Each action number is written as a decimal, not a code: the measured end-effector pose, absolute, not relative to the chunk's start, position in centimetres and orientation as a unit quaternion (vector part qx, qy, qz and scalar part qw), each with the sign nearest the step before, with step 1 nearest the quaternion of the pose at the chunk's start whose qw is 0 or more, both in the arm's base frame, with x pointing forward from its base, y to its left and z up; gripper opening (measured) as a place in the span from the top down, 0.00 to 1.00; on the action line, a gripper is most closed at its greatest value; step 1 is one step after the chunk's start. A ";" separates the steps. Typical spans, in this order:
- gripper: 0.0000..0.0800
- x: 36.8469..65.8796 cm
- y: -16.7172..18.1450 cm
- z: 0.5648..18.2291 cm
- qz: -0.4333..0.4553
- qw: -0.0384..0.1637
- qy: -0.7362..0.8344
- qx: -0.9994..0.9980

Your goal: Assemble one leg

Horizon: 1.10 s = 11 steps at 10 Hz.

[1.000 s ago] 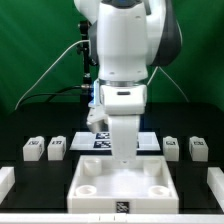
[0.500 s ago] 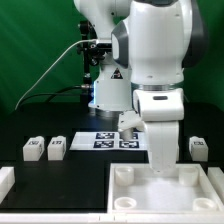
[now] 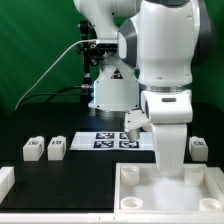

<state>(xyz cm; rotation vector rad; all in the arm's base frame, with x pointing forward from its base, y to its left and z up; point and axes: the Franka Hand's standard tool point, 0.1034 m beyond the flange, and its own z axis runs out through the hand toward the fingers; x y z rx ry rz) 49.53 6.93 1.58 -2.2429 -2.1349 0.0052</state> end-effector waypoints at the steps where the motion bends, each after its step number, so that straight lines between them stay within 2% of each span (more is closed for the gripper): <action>1: 0.93 49.6 7.0 1.5 0.002 0.023 -0.689 -0.724; 2: 0.80 49.6 6.9 1.5 0.002 0.023 -0.689 -0.724; 4: 0.45 49.5 6.9 1.5 0.002 0.023 -0.689 -0.725; 5: 0.45 49.5 6.9 1.5 0.002 0.023 -0.689 -0.725; 6: 0.26 49.5 6.9 1.4 0.002 0.023 -0.688 -0.725; 8: 0.19 49.5 6.8 1.4 0.002 0.023 -0.688 -0.725; 11: 0.19 49.5 6.8 1.4 0.002 0.023 -0.688 -0.725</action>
Offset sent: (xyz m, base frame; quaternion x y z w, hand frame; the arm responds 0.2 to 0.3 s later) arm 0.0000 0.0000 0.0000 0.0000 0.0000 0.0000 1.0000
